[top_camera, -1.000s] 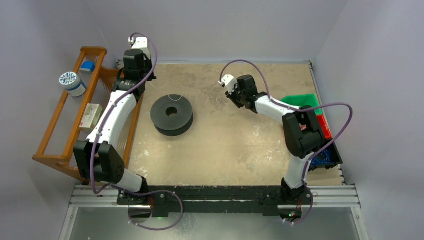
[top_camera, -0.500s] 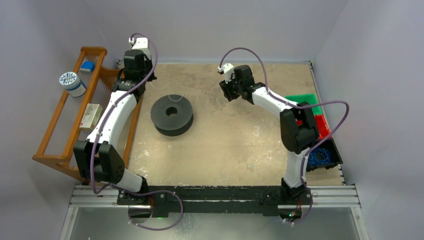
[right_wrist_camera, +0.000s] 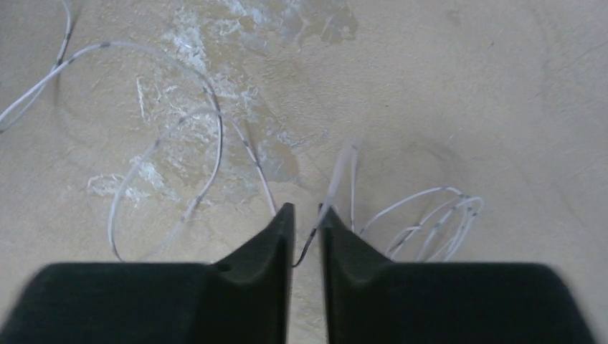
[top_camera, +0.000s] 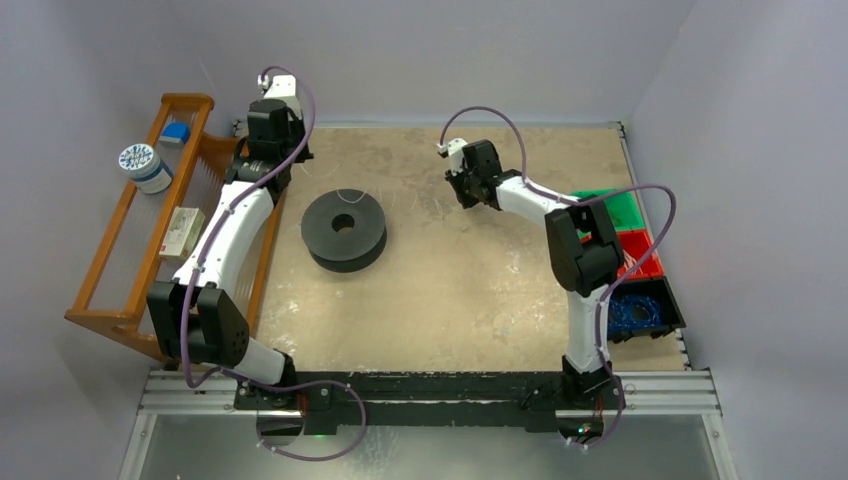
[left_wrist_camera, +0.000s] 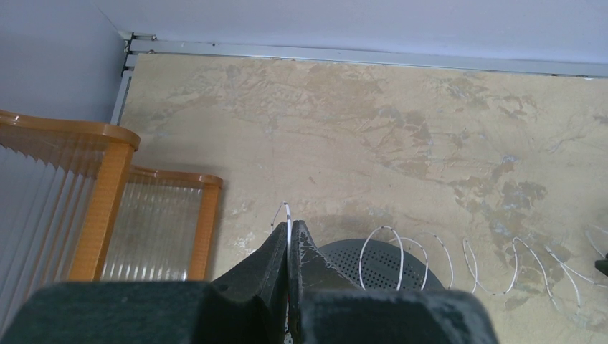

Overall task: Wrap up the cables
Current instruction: Adjust the cable at the center of the board.

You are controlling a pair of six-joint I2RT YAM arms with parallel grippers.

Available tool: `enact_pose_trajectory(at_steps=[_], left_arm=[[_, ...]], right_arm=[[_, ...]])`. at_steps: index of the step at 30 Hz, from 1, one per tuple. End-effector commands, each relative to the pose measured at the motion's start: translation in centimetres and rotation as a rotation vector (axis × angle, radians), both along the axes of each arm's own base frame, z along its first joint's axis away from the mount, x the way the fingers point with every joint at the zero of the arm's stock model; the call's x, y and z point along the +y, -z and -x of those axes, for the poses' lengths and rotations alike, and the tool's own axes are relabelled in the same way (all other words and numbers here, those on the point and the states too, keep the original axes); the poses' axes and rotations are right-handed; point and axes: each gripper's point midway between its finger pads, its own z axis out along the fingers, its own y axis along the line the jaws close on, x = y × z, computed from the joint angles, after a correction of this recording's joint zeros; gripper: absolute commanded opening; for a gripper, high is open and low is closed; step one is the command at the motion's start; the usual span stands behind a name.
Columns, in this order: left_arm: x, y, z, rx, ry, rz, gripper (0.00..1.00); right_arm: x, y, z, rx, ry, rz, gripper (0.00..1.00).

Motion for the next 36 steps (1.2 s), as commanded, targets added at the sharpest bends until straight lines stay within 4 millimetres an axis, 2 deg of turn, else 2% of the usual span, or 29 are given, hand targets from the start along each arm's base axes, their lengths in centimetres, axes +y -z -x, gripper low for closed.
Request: enact_pose_trajectory(at_steps=[1,2,3,6,8,10,12,13,15,16,17,18,21,23,25,26,28,30,32,36], left_arm=[[0.1,-1.0,0.0,-0.037,-0.001,0.012,0.0],[0.1,-1.2,0.1,-0.04,-0.004,0.009,0.0],[0.2,-1.5,0.0,-0.044,-0.004,0.005,0.0],[0.5,-3.5,0.1,-0.071,-0.004,-0.02,0.0],[0.4,-5.9,0.2,-0.111,0.011,-0.034,0.0],[0.2,-8.7,0.8,-0.167,0.038,-0.041,0.0],[-0.1,-11.4,1.6,-0.232,0.067,-0.039,0.01],[-0.3,-13.0,2.4,-0.272,0.08,-0.035,0.01],[-0.7,-14.6,3.5,-0.326,0.107,-0.023,0.03],[-1.0,-15.1,3.9,-0.346,0.124,-0.012,0.03],[-1.4,-15.2,4.2,-0.357,0.14,-0.001,0.03],[-1.7,-15.0,4.4,-0.356,0.158,0.01,0.04],[-2.7,-13.9,4.4,-0.335,0.205,0.039,0.04],[-2.9,-13.2,4.2,-0.321,0.213,0.046,0.04],[-3.1,-12.6,4.1,-0.31,0.218,0.051,0.04],[-3.1,-12.5,4.1,-0.309,0.219,0.054,0.04],[-3.2,-12.4,4.2,-0.309,0.223,0.058,0.04],[-3.3,-12.4,4.2,-0.312,0.229,0.064,0.04],[-3.6,-12.3,4.3,-0.314,0.242,0.073,0.04],[-4.9,-11.0,4.1,-0.287,0.291,0.081,0.07]], right_arm=[[1.1,-1.6,-0.5,0.011,0.004,-0.043,0.06],[1.3,-2.0,-0.3,0.031,0.013,-0.066,0.0],[1.3,-3.1,-0.4,0.019,0.018,-0.078,0.0],[1.4,-8.9,-0.9,-0.07,0.023,-0.159,0.0],[1.1,-14.4,-0.9,-0.136,0.02,-0.258,0.0],[-0.2,-21.5,-0.3,-0.227,0.013,-0.389,0.0],[-2.3,-27.3,0.6,-0.313,0.018,-0.523,0.0],[-3.3,-29.8,1.3,-0.364,0.018,-0.58,0.0],[-5.3,-32.2,2.3,-0.448,0.042,-0.635,0.0],[-5.8,-32.0,2.5,-0.467,0.061,-0.643,0.0],[-6.0,-30.9,2.5,-0.461,0.075,-0.641,0.0],[-5.9,-29.1,2.2,-0.426,0.083,-0.635,0.0],[-4.8,-21.8,1.4,-0.22,0.072,-0.59,0.0],[-4.3,-20.2,1.2,-0.164,0.04,-0.562,0.0],[-4.0,-22.1,1.3,-0.197,0.011,-0.585,0.0],[-4.0,-23.8,1.4,-0.228,0.001,-0.597,0.0],[-4.2,-28.3,1.7,-0.325,-0.008,-0.616,0.0],[-5.0,-31.6,1.6,-0.422,0.009,-0.615,0.0],[-5.8,-32.6,1.5,-0.472,0.044,-0.595,0.0],[-6.9,-30.4,0.9,-0.473,0.091,-0.531,0.0]])
